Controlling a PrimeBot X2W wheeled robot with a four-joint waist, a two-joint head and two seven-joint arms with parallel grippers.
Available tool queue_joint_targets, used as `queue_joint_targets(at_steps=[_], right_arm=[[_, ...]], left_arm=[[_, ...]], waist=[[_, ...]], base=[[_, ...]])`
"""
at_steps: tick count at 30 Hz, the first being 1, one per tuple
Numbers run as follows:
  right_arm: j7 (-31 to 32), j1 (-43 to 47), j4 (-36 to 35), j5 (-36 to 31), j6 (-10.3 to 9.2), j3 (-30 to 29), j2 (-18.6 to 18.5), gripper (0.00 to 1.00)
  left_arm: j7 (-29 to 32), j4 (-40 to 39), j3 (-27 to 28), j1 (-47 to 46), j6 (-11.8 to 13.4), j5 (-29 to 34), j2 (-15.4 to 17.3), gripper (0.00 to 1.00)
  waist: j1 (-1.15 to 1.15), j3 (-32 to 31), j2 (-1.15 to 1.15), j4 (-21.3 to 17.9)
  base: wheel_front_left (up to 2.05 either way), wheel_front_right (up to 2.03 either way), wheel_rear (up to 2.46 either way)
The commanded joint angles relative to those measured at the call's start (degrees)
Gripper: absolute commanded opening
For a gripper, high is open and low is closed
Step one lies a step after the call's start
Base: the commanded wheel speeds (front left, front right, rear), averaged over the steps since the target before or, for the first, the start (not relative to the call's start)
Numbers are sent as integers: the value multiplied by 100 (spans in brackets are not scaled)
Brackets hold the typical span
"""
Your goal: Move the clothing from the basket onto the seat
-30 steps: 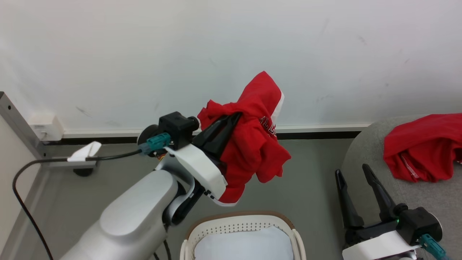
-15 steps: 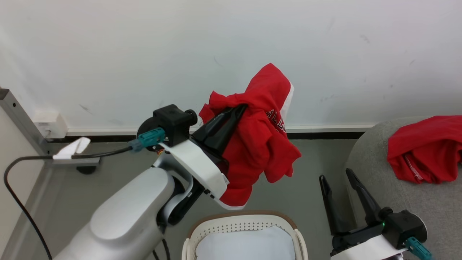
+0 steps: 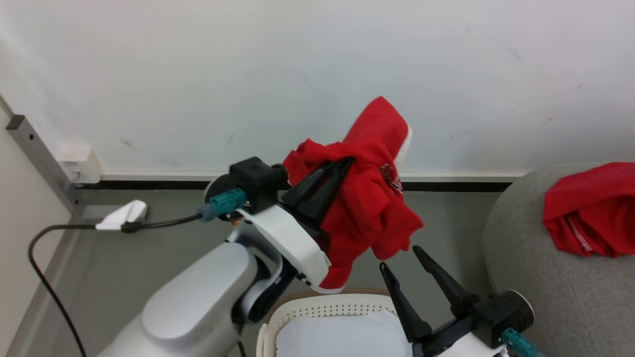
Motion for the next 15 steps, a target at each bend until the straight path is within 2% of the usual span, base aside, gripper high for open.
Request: queue_joint_targets(at_steps=[1, 11, 15], right_arm=[[-11, -126, 65, 83, -13, 13, -12, 100], [-61, -574, 714, 402, -13, 616, 21, 100], [-83, -747, 969, 367, -13, 566, 36, 100]], left_arm=[[-54, -35, -39, 56, -37, 85, -55, 0], [43, 128, -449, 168, -173, 83, -443, 0], [84, 136, -577, 206, -206, 105, -563, 0]], waist=[[0, -3, -1, 82], [0, -180, -1, 636], [0, -226, -1, 790]], base=[[0, 0, 0], [0, 0, 0], [0, 0, 0]])
